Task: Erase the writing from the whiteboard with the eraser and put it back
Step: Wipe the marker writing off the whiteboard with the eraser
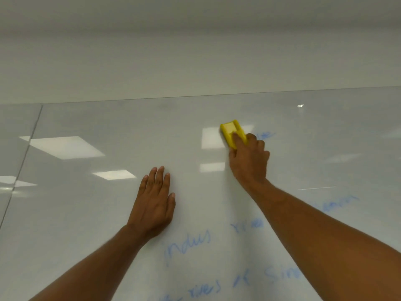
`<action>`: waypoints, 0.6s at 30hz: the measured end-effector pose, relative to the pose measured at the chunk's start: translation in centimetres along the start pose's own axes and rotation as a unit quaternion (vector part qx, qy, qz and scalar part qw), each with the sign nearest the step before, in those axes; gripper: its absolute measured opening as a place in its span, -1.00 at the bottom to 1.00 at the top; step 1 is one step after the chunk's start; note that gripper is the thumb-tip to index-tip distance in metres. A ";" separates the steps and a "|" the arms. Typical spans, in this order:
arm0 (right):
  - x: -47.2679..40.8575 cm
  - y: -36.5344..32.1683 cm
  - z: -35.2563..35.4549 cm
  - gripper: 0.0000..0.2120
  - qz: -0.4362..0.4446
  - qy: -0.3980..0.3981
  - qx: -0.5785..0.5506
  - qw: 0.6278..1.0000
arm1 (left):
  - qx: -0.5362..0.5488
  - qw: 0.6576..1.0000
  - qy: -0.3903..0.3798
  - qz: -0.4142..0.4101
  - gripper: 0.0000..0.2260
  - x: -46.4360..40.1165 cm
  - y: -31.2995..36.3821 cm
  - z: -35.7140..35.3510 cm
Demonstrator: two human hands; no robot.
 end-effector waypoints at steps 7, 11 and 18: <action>3.2 0.2 0.3 -0.54 0.290 -0.011 -0.027 0.956 | 0.002 1.000 -0.014 0.001 -0.42 -1.3 3.7 -0.9; 1.2 8.5 1.1 -0.53 -0.005 0.014 -0.006 1.000 | 0.000 1.000 -0.019 0.009 -0.40 -2.0 5.8 -1.6; 3.3 6.5 1.2 -0.55 0.273 -0.020 -0.026 0.961 | 0.008 1.000 -0.027 0.007 -0.38 -2.7 9.7 -2.5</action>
Point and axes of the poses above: each hand's wrist, its own x-axis away from the middle knuckle, its own z-axis out of the back of the hand, y = z × x, the point moved 7 cm from there along -x, towards the middle knuckle, and after that the axes turned 11 degrees about z, right-handed, at the moved point
